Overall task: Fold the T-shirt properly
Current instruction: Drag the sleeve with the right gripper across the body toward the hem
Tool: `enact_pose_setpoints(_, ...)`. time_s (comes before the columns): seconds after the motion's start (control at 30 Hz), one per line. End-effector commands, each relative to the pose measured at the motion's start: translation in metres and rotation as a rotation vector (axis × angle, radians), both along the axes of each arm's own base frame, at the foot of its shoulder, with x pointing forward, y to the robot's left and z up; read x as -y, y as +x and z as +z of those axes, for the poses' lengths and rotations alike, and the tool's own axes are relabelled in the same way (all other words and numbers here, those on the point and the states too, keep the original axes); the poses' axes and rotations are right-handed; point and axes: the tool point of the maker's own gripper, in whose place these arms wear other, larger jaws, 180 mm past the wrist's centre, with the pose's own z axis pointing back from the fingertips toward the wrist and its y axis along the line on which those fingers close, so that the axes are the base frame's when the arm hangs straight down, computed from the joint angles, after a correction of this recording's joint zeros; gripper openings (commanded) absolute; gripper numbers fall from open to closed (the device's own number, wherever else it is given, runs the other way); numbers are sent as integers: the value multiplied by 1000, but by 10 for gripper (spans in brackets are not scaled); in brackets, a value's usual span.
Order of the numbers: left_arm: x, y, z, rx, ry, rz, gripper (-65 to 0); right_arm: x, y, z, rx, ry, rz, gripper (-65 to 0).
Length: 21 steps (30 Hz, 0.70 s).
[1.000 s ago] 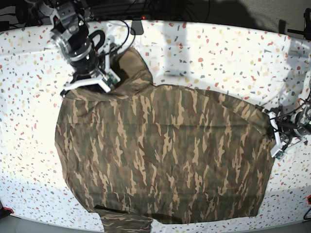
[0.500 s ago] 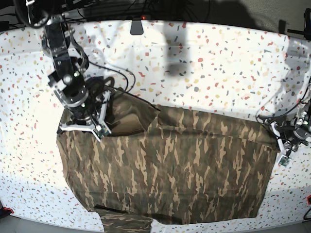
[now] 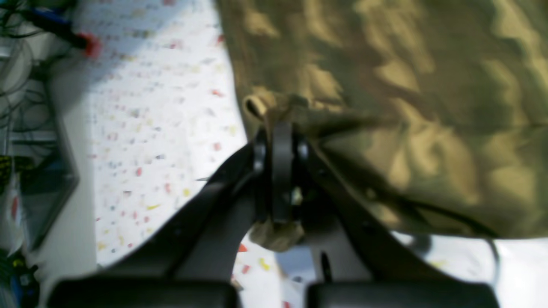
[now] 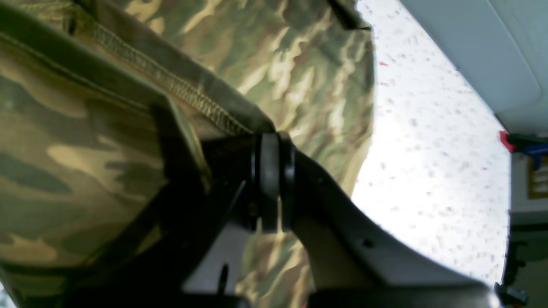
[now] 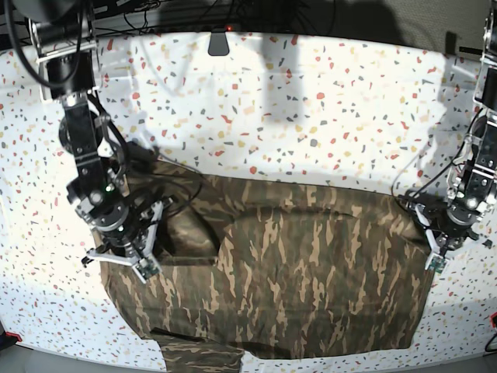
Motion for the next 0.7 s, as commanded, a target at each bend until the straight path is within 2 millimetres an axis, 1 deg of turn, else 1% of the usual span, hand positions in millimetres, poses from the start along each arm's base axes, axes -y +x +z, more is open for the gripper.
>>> enact_pose_setpoints(0.0,-10,15,28,83,17,14,-650,5,17,29,81,1,1,-650)
enact_pose_setpoints(0.1,-16,19,28,89,19,30,-650,5,31,35,71,-4,33,-650)
enact_pose_setpoints(0.23,-23,21,24,98,25,37,-650,16,48,43,74,-4,7,-650)
enact_pose_setpoints(0.33,-30,20,17,100,25,41,-650,22,57,47,76,-2,-8,-650)
enact_pose_setpoints(0.43,-36,19,11,102,26,45,-650,22,62,50,81,7,6,-650)
enact_pose_setpoints(0.5,-38,19,10,112,24,40,-650,24,65,46,64,10,14,-650)
enact_pose_setpoints(0.67,-30,25,19,182,9,-4,-650,29,64,13,-37,-12,27,-650)
